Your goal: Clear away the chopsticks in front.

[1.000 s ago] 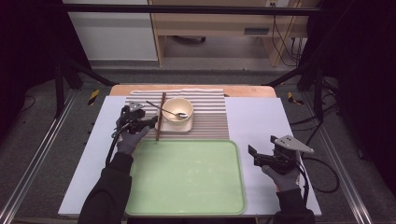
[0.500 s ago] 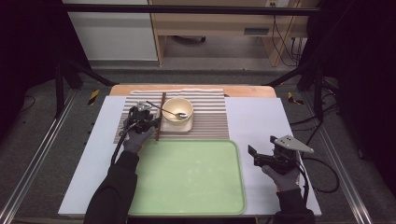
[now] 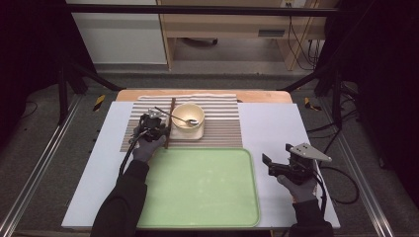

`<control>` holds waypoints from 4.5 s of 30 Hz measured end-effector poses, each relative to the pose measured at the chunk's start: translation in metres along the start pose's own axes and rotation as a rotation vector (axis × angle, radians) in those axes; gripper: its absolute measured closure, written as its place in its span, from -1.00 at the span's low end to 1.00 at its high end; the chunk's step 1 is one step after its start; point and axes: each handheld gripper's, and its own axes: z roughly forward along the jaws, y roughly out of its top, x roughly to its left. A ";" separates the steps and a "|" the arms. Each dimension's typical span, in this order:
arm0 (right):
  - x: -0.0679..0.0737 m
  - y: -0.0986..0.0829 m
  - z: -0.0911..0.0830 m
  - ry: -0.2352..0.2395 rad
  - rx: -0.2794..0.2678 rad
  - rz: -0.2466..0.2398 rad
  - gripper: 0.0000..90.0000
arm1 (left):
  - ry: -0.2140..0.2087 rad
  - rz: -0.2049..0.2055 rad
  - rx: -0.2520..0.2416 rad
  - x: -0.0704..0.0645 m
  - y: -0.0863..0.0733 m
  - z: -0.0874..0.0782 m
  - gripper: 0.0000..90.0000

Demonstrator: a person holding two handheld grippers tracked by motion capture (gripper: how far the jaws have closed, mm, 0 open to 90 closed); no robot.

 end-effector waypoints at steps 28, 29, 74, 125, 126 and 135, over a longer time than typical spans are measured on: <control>0.000 0.000 0.001 0.001 0.008 -0.003 -0.84 | -0.014 -0.028 0.007 0.000 -0.002 0.002 0.83; 0.000 0.000 0.001 0.001 0.009 -0.001 -0.84 | -0.004 -0.023 0.020 0.000 -0.001 0.001 0.86; 0.000 0.000 0.000 -0.011 0.014 -0.017 -0.87 | 0.046 -0.022 0.015 -0.002 0.006 0.011 0.89; 0.003 0.001 -0.005 -0.011 0.009 -0.038 -0.92 | 0.096 -0.100 -0.083 0.018 -0.059 -0.111 0.89; 0.003 0.001 -0.005 -0.010 0.007 -0.038 -0.92 | 0.102 -0.099 -0.084 0.018 -0.060 -0.114 0.89; 0.005 0.002 -0.007 0.002 -0.001 -0.041 -0.92 | 0.092 -0.118 -0.121 0.010 -0.079 -0.143 0.89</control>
